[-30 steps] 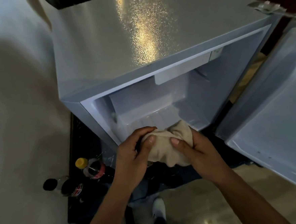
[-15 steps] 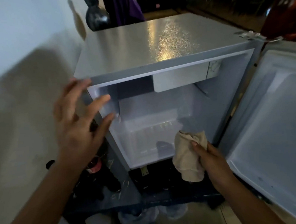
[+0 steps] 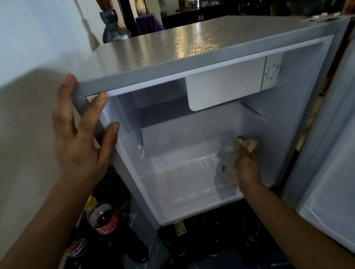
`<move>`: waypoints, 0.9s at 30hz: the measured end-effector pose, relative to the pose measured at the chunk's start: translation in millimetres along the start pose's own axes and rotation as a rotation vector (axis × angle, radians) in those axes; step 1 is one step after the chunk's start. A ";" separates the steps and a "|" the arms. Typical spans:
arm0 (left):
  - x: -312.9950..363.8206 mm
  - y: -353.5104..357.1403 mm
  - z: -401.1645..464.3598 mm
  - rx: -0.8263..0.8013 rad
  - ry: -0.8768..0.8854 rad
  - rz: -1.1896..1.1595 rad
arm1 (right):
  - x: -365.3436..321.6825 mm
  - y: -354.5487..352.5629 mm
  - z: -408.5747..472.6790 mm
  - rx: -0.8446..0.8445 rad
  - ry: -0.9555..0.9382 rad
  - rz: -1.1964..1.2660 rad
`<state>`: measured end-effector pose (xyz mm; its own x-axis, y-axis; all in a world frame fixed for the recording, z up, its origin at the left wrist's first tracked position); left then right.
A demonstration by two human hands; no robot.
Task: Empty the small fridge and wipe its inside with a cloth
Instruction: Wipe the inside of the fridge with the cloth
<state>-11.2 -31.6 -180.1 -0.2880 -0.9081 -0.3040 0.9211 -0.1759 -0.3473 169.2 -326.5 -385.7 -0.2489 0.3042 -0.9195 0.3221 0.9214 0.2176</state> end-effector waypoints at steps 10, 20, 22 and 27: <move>-2.7 4.2 0.3 0.047 0.063 0.000 | -26.1 72.0 54.7 0.103 -0.120 0.215; 0.7 4.7 8.9 0.040 0.058 -0.062 | 10.0 120.8 40.1 0.064 -0.354 -0.157; 1.7 5.0 8.5 0.033 0.055 -0.043 | 26.9 136.1 23.7 0.062 -0.446 -0.329; -0.2 3.6 6.5 0.047 0.054 -0.058 | 56.6 178.1 -31.8 -0.132 -0.974 -0.789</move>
<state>-6.1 -34.5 -175.6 -0.3540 -0.8740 -0.3328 0.9133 -0.2466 -0.3241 183.4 -137.5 -388.6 0.4620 -0.5909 -0.6614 0.2849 0.8051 -0.5202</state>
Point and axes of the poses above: each hand's wrist, its own z-axis towards the middle knuckle, its own y-axis out of the palm, x = y × z, the point moved 2 cm from there along z, towards the middle knuckle, and after that the axes turned 11 degrees about y, right-handed, at the moved point
